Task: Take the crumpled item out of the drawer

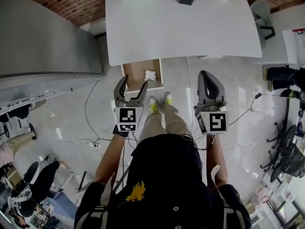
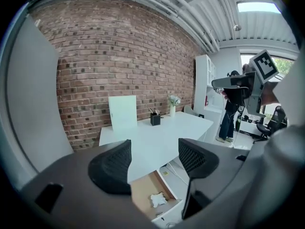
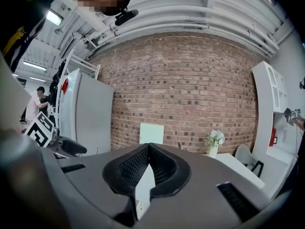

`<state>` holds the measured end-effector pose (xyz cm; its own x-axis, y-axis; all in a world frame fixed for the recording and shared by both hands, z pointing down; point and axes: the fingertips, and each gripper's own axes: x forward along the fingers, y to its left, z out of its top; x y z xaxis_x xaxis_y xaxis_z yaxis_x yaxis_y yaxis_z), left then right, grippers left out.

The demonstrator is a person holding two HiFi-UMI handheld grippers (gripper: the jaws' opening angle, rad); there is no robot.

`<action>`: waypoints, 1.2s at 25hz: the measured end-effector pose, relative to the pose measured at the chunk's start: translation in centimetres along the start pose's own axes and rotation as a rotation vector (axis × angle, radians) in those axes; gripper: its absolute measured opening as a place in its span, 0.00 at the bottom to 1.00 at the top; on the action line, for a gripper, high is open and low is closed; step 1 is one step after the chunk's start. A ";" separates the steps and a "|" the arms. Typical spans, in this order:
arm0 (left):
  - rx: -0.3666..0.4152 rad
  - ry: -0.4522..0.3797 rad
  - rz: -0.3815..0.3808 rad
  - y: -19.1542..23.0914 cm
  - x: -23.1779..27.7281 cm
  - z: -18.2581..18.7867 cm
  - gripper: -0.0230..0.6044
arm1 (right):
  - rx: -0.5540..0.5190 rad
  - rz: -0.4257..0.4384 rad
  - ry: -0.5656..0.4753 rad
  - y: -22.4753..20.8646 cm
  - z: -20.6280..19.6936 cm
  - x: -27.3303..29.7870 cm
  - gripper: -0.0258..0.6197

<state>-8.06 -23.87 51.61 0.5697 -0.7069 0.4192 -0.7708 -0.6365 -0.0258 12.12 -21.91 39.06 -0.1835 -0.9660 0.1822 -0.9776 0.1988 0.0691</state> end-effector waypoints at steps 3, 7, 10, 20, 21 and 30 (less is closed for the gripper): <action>-0.006 0.067 -0.011 -0.2 2.5 -2.9 0.55 | 0.020 0.016 0.031 -0.7 -3.0 1.8 0.08; -0.047 0.201 -0.047 -1.7 6.7 -9.2 0.55 | 0.073 0.022 0.093 -1.9 -7.7 3.8 0.08; -0.076 0.362 -0.111 -3.4 9.7 -16.4 0.55 | 0.100 0.039 0.110 -2.0 -10.2 5.0 0.08; -0.012 0.717 -0.228 -5.5 19.8 -37.9 0.55 | 0.144 0.076 0.217 -1.7 -21.5 7.1 0.08; 0.001 0.741 -0.238 -5.5 20.8 -39.7 0.54 | 0.144 0.083 0.240 -1.6 -23.1 7.0 0.08; -0.022 0.878 -0.285 -5.8 27.7 -49.5 0.50 | 0.188 0.127 0.301 -0.9 -30.9 7.6 0.08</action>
<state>-1.94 -24.50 108.26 0.3249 -0.0307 0.9452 -0.6448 -0.7383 0.1977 14.82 -24.30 70.68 -0.2930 -0.8381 0.4602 -0.9561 0.2526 -0.1487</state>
